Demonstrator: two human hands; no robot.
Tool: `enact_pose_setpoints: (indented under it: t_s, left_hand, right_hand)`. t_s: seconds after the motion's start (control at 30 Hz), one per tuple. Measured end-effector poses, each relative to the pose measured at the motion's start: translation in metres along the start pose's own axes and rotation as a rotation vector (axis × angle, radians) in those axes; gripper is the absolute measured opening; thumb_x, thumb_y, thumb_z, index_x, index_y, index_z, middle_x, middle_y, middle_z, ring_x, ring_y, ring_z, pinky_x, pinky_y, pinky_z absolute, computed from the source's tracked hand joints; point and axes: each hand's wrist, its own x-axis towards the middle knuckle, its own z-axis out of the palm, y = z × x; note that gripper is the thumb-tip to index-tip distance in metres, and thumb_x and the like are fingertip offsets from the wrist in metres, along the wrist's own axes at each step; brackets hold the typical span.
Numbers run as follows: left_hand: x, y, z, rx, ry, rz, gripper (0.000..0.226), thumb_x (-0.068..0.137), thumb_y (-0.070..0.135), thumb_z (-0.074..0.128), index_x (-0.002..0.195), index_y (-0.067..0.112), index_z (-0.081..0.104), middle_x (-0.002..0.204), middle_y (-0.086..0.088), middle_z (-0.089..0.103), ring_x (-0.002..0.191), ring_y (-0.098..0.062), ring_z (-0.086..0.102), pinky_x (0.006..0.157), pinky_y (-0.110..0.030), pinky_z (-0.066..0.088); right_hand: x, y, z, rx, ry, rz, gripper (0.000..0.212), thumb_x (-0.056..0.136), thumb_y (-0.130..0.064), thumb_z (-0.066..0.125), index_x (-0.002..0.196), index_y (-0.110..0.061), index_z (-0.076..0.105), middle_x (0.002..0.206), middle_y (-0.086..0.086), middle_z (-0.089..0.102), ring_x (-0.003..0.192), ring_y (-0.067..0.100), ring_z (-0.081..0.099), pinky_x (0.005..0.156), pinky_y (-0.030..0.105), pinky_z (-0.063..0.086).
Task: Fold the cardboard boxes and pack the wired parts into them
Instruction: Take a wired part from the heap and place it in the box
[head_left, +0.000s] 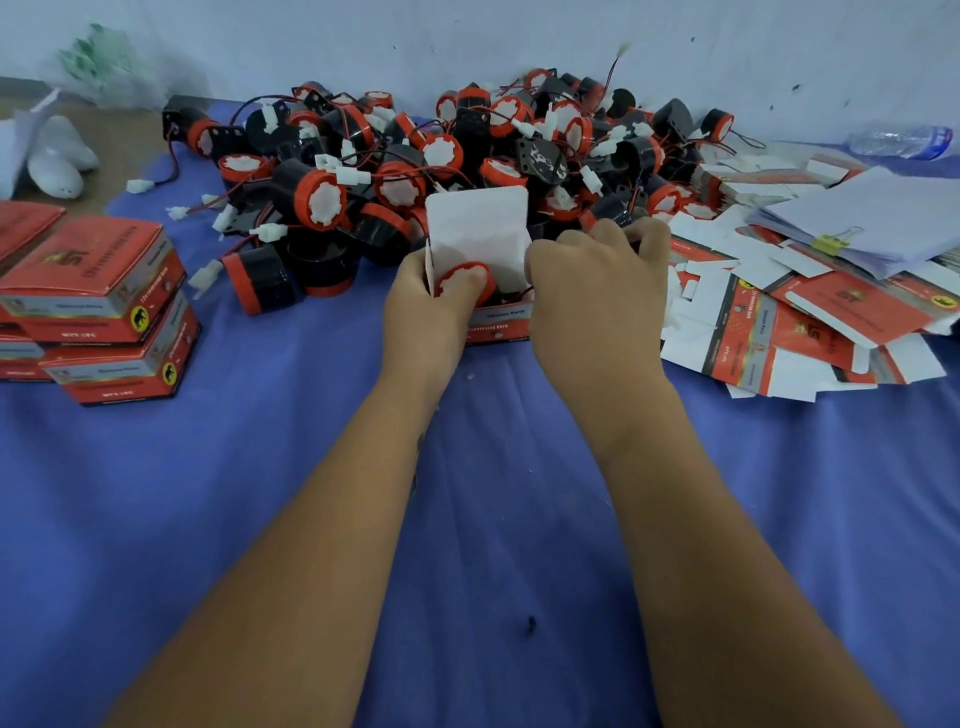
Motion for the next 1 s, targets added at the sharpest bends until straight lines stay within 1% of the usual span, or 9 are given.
enact_pose_setpoints:
  t_s: [0.2, 0.3, 0.4, 0.5, 0.6, 0.67, 0.8, 0.93, 1.0]
  left_hand:
    - [-0.003, 0.001, 0.003, 0.075, -0.052, 0.057, 0.036, 0.087, 0.021, 0.070, 0.122, 0.021, 0.061, 0.107, 0.011, 0.068, 0.094, -0.002, 0.065, 0.076, -0.020, 0.055]
    - [-0.004, 0.002, 0.005, 0.111, -0.071, 0.073, 0.036, 0.085, 0.021, 0.074, 0.116, 0.029, 0.057, 0.111, 0.013, 0.066, 0.097, 0.001, 0.063, 0.077, -0.016, 0.052]
    - [-0.005, 0.003, 0.006, 0.124, -0.071, 0.077, 0.038, 0.086, 0.018, 0.074, 0.114, 0.032, 0.053, 0.111, 0.012, 0.065, 0.098, -0.001, 0.062, 0.080, -0.019, 0.052]
    - [-0.005, 0.002, 0.005, 0.149, -0.075, 0.075, 0.038, 0.087, 0.016, 0.069, 0.119, 0.028, 0.053, 0.115, 0.009, 0.064, 0.100, -0.005, 0.062, 0.081, -0.023, 0.053]
    - [-0.006, 0.003, 0.005, 0.130, -0.080, 0.062, 0.035, 0.088, 0.013, 0.063, 0.116, 0.032, 0.052, 0.107, 0.014, 0.063, 0.095, 0.000, 0.060, 0.076, -0.019, 0.050]
    - [-0.005, 0.003, 0.005, 0.120, -0.066, 0.051, 0.034, 0.089, 0.012, 0.062, 0.114, 0.032, 0.052, 0.105, 0.014, 0.063, 0.094, -0.001, 0.060, 0.076, -0.018, 0.049]
    - [-0.004, 0.003, 0.006, 0.130, -0.033, 0.032, 0.035, 0.089, 0.013, 0.063, 0.120, 0.025, 0.053, 0.115, 0.006, 0.063, 0.100, -0.009, 0.061, 0.075, -0.020, 0.049]
    - [-0.004, 0.002, 0.006, 0.161, -0.034, 0.027, 0.037, 0.089, 0.015, 0.063, 0.124, 0.023, 0.051, 0.118, 0.004, 0.062, 0.099, -0.008, 0.060, 0.074, -0.020, 0.048]
    - [-0.004, 0.003, 0.006, 0.172, -0.042, 0.031, 0.038, 0.090, 0.016, 0.062, 0.126, 0.022, 0.050, 0.119, 0.003, 0.061, 0.102, -0.011, 0.060, 0.080, -0.024, 0.051]
  right_hand:
    - [0.004, -0.003, 0.009, -0.044, 0.022, -0.106, 0.021, 0.082, 0.001, 0.049, 0.082, -0.016, 0.061, 0.076, 0.000, 0.039, 0.091, 0.027, 0.044, 0.096, 0.043, 0.025]
    - [0.006, -0.003, 0.015, -0.030, -0.019, -0.119, 0.022, 0.080, 0.002, 0.049, 0.076, -0.020, 0.049, 0.076, 0.000, 0.039, 0.082, 0.022, 0.030, 0.081, 0.035, 0.021]
    - [0.007, -0.004, 0.019, -0.004, -0.058, -0.104, 0.022, 0.080, 0.002, 0.047, 0.077, -0.019, 0.045, 0.079, 0.000, 0.040, 0.083, 0.020, 0.028, 0.077, 0.030, 0.014]
    - [0.006, 0.001, 0.023, 0.054, -0.051, -0.064, 0.018, 0.083, -0.002, 0.049, 0.092, -0.014, 0.060, 0.099, 0.005, 0.051, 0.093, 0.025, 0.043, 0.080, 0.032, 0.024]
    - [0.006, 0.007, 0.020, 0.123, -0.009, -0.002, 0.033, 0.081, -0.006, 0.054, 0.113, -0.012, 0.058, 0.120, 0.010, 0.047, 0.100, 0.030, 0.050, 0.082, 0.036, 0.036]
    - [0.005, 0.008, 0.017, 0.135, 0.003, 0.071, 0.034, 0.082, -0.012, 0.058, 0.116, -0.012, 0.054, 0.117, 0.010, 0.049, 0.095, 0.030, 0.052, 0.072, 0.036, 0.035]
    - [0.004, 0.014, 0.014, 0.174, -0.024, 0.264, 0.017, 0.086, -0.027, 0.061, 0.098, -0.017, 0.053, 0.084, 0.000, 0.055, 0.075, 0.025, 0.047, 0.057, 0.031, 0.027]
    - [0.005, 0.013, 0.011, 0.546, 0.035, 0.251, 0.019, 0.085, -0.013, 0.058, 0.104, -0.015, 0.059, 0.089, -0.002, 0.064, 0.084, 0.020, 0.056, 0.067, 0.037, 0.046]
    - [0.006, 0.010, 0.009, 0.721, 0.088, 0.217, 0.024, 0.082, -0.002, 0.052, 0.104, -0.010, 0.060, 0.087, 0.000, 0.063, 0.084, 0.020, 0.056, 0.073, 0.042, 0.048]
